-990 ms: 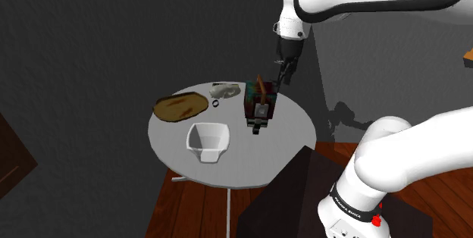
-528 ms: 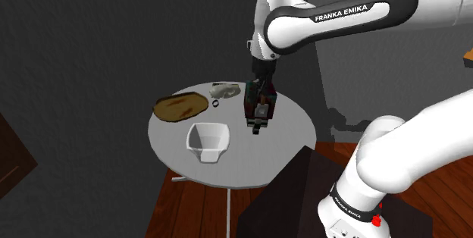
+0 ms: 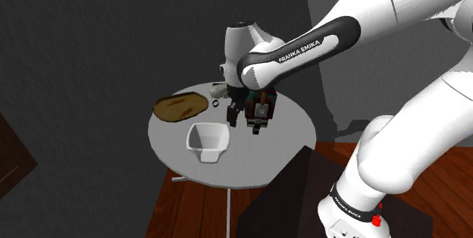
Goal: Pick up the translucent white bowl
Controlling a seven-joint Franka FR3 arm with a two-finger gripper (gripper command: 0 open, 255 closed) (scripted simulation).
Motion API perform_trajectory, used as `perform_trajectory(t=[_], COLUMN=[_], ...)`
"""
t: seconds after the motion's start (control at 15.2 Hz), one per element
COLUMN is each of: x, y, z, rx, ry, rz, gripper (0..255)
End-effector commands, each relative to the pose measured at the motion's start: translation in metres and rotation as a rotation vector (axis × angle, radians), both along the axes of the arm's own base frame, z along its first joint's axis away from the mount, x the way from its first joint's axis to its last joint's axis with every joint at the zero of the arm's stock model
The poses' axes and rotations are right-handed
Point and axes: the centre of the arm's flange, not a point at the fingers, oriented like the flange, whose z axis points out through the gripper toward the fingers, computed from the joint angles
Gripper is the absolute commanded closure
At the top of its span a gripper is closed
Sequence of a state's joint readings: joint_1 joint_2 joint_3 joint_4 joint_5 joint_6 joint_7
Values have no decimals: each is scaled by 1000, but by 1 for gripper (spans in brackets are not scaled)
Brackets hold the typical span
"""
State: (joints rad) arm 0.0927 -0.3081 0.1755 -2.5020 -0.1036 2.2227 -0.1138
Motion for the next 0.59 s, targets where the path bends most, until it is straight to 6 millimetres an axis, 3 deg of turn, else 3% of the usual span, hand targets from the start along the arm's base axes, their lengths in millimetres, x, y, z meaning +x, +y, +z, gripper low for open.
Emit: perform_trajectory(t=[0.0, 0.53], x=[12, 50], y=[15, 76], z=[-18, -100], rx=[-21, -111], ry=[-12, -50], rz=[44, 212], gripper=[0, 0])
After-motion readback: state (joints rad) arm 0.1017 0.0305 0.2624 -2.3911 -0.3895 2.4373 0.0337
